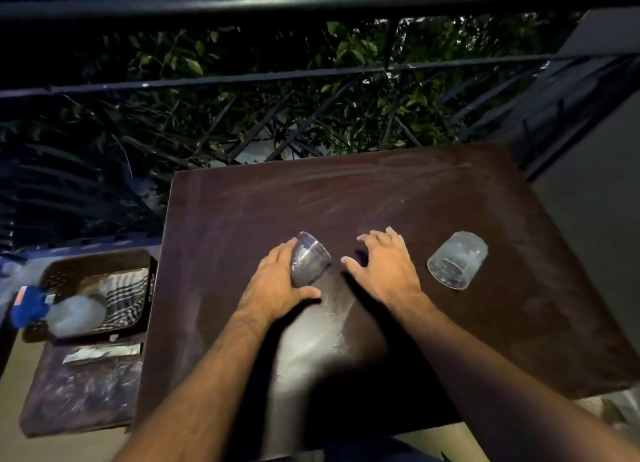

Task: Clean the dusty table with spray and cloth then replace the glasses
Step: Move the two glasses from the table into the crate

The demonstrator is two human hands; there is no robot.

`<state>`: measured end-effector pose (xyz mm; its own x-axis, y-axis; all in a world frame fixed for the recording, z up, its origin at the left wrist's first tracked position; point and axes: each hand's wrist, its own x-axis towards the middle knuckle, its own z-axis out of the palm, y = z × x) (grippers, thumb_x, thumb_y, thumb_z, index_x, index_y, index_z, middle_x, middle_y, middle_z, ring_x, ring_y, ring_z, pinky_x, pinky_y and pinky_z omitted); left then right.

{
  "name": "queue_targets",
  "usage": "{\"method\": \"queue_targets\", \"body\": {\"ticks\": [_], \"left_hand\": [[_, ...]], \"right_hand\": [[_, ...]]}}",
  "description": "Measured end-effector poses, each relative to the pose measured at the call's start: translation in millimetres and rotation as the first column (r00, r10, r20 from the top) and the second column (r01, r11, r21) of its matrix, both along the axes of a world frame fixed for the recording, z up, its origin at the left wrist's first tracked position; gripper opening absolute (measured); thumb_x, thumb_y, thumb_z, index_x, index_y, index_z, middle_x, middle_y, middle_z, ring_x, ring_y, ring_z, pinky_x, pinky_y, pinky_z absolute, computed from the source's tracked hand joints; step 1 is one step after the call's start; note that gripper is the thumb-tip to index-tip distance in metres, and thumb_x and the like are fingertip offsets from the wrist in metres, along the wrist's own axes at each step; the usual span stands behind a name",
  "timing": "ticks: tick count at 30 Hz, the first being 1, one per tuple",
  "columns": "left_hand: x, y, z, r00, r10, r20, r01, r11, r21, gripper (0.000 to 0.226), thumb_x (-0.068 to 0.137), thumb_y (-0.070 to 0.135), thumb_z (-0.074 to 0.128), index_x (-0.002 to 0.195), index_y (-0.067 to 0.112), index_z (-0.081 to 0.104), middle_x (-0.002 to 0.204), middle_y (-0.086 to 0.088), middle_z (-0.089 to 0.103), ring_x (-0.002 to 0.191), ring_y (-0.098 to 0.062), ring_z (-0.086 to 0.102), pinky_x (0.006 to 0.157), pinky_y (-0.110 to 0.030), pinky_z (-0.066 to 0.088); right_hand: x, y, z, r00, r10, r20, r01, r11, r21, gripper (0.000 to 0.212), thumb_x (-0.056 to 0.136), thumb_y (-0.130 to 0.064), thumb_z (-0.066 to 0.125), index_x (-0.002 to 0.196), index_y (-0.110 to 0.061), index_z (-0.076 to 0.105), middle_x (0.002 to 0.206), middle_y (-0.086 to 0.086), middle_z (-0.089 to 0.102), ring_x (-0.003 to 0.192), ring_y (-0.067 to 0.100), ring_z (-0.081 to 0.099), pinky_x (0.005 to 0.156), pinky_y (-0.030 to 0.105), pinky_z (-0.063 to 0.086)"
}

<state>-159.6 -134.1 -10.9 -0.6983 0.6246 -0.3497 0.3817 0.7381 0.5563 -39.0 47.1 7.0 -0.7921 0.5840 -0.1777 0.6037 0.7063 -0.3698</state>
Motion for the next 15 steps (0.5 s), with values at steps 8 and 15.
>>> {"method": "queue_targets", "body": {"ticks": [8, 15], "left_hand": [[4, 12, -1, 0.983, 0.182, -0.023, -0.181, 0.983, 0.041, 0.110, 0.059, 0.033, 0.094, 0.151, 0.040, 0.034, 0.130, -0.005, 0.054, 0.125, -0.026, 0.050, 0.111, -0.038, 0.043], [0, 41, 27, 0.975, 0.201, -0.090, -0.188, 0.973, 0.137, 0.087, 0.055, 0.031, 0.093, 0.131, 0.026, 0.051, 0.111, 0.007, 0.056, 0.121, -0.022, 0.044, 0.108, -0.034, 0.044]], "right_hand": [[28, 24, -17, 1.000, -0.026, -0.003, 0.026, 1.000, -0.016, 0.059, 0.093, -0.057, 0.055, 0.140, -0.022, 0.051, 0.151, 0.003, 0.045, 0.150, 0.026, 0.017, 0.124, 0.042, 0.015], [36, 27, -16, 0.990, -0.085, -0.112, 0.078, 0.995, -0.066, 0.061, 0.092, -0.051, 0.061, 0.143, -0.021, 0.044, 0.144, 0.002, 0.052, 0.149, 0.026, 0.022, 0.122, 0.040, 0.022]]}}
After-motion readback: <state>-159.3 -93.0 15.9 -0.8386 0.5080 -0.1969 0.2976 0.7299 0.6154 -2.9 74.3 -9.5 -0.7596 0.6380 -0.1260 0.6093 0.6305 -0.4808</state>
